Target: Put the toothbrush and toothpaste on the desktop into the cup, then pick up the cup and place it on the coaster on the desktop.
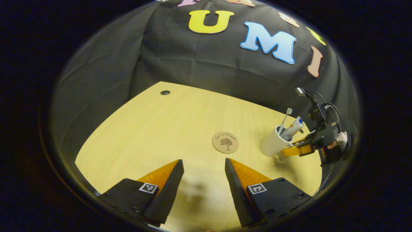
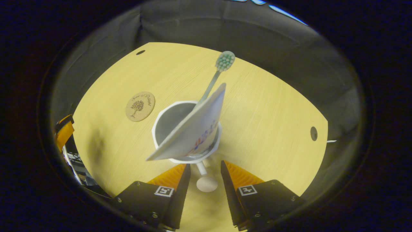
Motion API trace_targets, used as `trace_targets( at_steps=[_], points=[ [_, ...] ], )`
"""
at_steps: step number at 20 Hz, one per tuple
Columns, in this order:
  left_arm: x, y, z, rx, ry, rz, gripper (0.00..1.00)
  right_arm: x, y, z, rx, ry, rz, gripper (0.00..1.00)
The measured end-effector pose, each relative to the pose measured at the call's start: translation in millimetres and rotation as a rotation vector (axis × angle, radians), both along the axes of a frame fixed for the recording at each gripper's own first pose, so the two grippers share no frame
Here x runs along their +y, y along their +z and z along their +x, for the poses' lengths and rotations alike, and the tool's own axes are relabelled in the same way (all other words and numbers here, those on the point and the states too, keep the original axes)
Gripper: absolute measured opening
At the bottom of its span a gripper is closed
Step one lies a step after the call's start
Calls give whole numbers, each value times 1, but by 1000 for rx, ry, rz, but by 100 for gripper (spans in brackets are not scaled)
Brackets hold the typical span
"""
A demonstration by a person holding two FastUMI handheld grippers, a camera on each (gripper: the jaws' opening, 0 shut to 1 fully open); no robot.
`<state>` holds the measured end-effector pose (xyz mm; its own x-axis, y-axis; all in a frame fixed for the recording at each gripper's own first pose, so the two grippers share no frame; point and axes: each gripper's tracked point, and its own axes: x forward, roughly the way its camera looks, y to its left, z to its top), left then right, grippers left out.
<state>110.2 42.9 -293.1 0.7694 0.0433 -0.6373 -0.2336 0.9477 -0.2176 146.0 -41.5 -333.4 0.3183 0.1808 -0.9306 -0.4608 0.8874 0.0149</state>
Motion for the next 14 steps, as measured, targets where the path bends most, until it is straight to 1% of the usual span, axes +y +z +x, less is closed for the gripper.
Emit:
trace_targets(
  at_steps=[2,4,5,6,7,8,9,11,14],
  points=[
    [2,-1,0,1,10,-4,86,2,-1,0,-1,10,4,58],
    [2,-2,-1,2,12,-2,86,4,-4,-2,7,16,7,51],
    [1,-3,-2,5,10,1,86,5,-5,-2,7,20,3,50],
    [-1,-3,-2,6,8,3,86,4,-6,-2,4,22,2,47],
    [-1,-2,-4,4,7,5,86,4,-6,-1,5,20,4,28],
    [-2,-2,-5,3,6,6,86,4,-6,-3,11,15,4,27],
    [-4,-3,-7,6,6,7,86,5,-5,-3,5,1,5,24],
    [-4,-5,-7,9,4,10,86,6,-9,-3,-5,-14,9,16],
    [-5,-4,-6,8,-5,10,86,6,-7,-6,-12,-12,20,16]
  ],
)
